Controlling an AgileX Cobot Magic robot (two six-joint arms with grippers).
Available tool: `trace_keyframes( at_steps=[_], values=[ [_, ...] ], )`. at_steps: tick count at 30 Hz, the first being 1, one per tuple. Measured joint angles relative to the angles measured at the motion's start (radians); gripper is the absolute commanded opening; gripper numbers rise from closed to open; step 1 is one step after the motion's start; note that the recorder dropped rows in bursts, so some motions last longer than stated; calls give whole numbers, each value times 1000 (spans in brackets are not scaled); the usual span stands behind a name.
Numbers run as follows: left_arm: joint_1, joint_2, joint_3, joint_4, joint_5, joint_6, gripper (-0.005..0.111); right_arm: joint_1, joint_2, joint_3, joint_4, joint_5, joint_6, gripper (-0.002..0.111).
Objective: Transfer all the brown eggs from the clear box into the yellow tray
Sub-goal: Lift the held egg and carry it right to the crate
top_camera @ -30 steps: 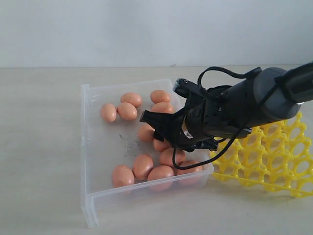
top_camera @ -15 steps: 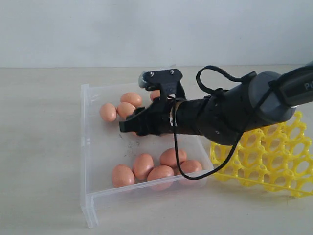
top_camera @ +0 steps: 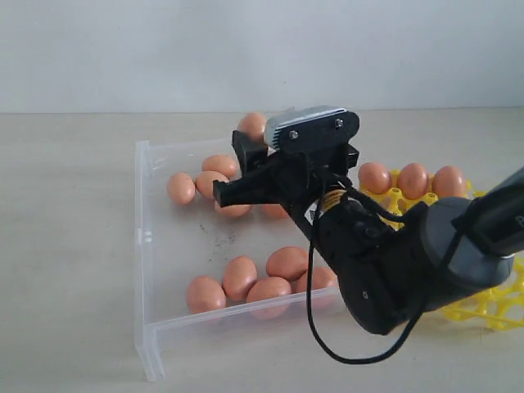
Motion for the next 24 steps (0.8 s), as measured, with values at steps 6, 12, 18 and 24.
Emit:
trace_keyframes(
  at_steps=[6,12,18,24],
  values=[
    [0,0,0,0,0,0,78,7,0,104,263,-14,-93,0],
    [0,0,0,0,0,0,78,-28,-72,180,364,-14,-81,0],
    [0,0,0,0,0,0,78,-152,-278,349,388,-14,-93,0],
    [0,0,0,0,0,0,78,-330,-390,496,310,-14,-36,0]
  ],
)
